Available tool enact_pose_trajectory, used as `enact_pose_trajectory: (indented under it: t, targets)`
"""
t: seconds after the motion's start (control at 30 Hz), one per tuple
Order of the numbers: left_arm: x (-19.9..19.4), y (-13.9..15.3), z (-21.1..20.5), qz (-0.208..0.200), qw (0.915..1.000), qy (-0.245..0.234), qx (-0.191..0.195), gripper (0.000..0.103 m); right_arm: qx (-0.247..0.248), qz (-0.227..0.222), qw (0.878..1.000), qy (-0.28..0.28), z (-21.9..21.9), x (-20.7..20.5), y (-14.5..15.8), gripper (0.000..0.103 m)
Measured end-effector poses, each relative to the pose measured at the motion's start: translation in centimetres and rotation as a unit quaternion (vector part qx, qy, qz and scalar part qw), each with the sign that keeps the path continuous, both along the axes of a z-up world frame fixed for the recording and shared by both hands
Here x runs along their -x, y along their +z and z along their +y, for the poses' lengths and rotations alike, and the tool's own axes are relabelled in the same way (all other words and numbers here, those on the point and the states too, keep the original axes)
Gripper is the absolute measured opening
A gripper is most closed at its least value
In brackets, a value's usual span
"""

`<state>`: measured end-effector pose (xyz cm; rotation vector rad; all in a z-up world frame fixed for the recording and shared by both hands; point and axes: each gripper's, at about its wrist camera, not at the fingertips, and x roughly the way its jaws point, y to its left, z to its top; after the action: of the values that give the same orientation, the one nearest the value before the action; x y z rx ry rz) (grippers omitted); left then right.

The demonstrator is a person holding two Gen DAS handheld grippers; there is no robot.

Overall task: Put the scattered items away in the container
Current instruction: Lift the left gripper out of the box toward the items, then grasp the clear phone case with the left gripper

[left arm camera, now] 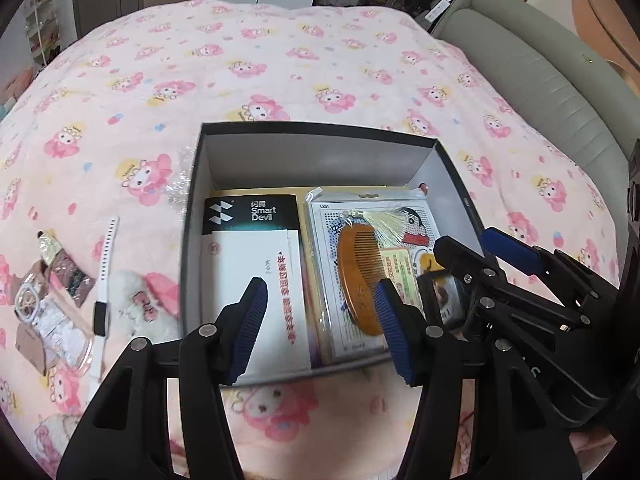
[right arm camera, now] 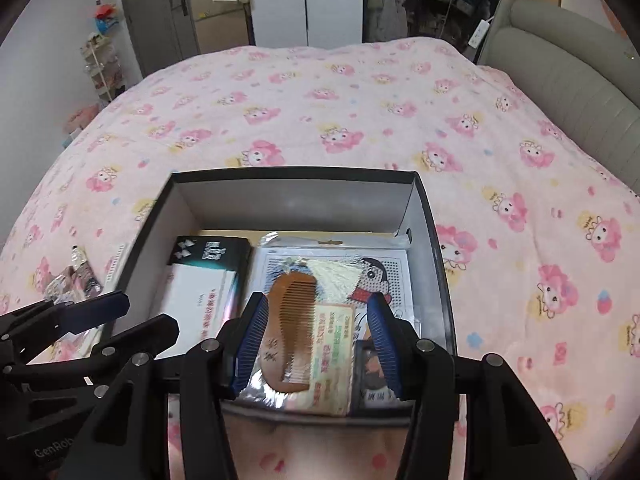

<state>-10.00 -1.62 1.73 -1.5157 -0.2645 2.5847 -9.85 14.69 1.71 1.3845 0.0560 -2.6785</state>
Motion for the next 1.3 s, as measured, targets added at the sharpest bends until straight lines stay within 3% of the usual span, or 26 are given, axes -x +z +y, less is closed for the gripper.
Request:
enact_pose_trajectory:
  t: [0.13,0.33,0.77,1.1,1.3]
  targets:
    - [-1.8,1.4,-1.0,0.019,0.9995,0.000,0.027,0.056,-0.002,0.018,1.000,0.010,-2.2,-1.6,0.9,0.047]
    - [-4.8,2.8,-5.5,0.029,0.9992,0.014,0.023,0.056,0.013,0.023,0.998,0.048,-6.7,-3.6,2.1,0.047]
    - [-11.1,0.2,-18.5,0.016,0.9918,0.126,-0.011,0.054,0.016,-0.007,0.987,0.162,-20.5,-5.7,0.2,0.047]
    - [-13.4,-4.7,-27.1,-0.021,0.9791,0.197,-0.047,0.053,0.027,-0.082,0.966,0.246,-29.9,-5.0,-5.0,0.047]
    - [-12.5,-9.8,-31.9,-0.071,0.9593,0.244,-0.122,0.052,0.013,-0.118,0.962,0.247,-32.3,-2.7,-8.9,0.047]
